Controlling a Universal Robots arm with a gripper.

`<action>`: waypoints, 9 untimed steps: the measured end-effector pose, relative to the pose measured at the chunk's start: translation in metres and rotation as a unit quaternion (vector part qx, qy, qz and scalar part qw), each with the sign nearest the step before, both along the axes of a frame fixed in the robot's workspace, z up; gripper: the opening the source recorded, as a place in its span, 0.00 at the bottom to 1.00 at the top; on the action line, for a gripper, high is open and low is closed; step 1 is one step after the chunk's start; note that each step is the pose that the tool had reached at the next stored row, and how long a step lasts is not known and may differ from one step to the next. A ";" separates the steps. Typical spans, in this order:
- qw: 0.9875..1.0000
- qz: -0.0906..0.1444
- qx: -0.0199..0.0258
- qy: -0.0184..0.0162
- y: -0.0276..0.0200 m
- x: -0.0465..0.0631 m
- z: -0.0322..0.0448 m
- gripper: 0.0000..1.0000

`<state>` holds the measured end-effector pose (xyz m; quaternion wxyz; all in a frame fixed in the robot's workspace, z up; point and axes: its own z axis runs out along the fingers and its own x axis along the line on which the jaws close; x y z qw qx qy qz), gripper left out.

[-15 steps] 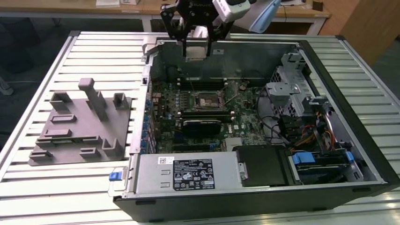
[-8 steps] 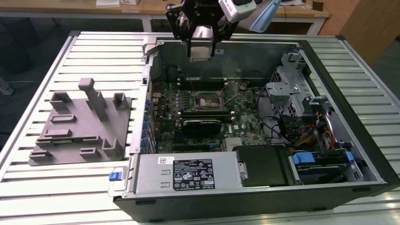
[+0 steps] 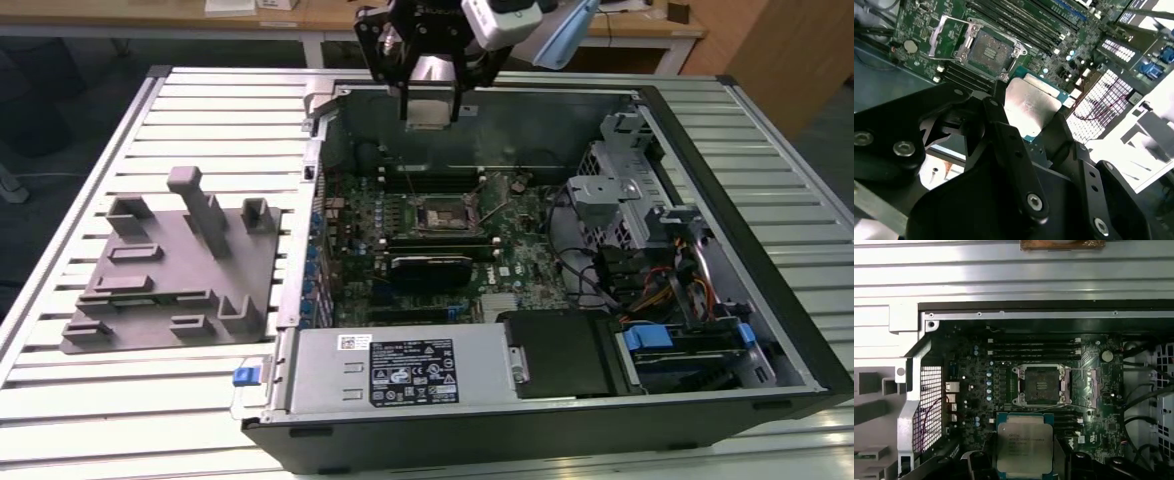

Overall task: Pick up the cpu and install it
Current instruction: 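Place the cpu into insertion slot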

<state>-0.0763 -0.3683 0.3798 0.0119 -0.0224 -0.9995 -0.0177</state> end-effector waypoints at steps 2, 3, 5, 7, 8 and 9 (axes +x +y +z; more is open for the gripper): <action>1.000 -0.014 0.000 0.000 0.0000 0.000 -0.0002 0.54; 1.000 -0.020 0.000 0.000 0.0000 0.000 -0.0002 0.54; 0.999 -0.035 0.000 0.000 0.0000 0.000 -0.0004 0.54; 0.999 -0.051 0.000 0.000 0.0000 0.000 -0.0005 0.54; 0.998 -0.058 0.000 0.000 0.0000 0.000 -0.0006 0.54; 0.998 -0.066 0.000 0.000 0.0001 0.000 -0.0007 0.54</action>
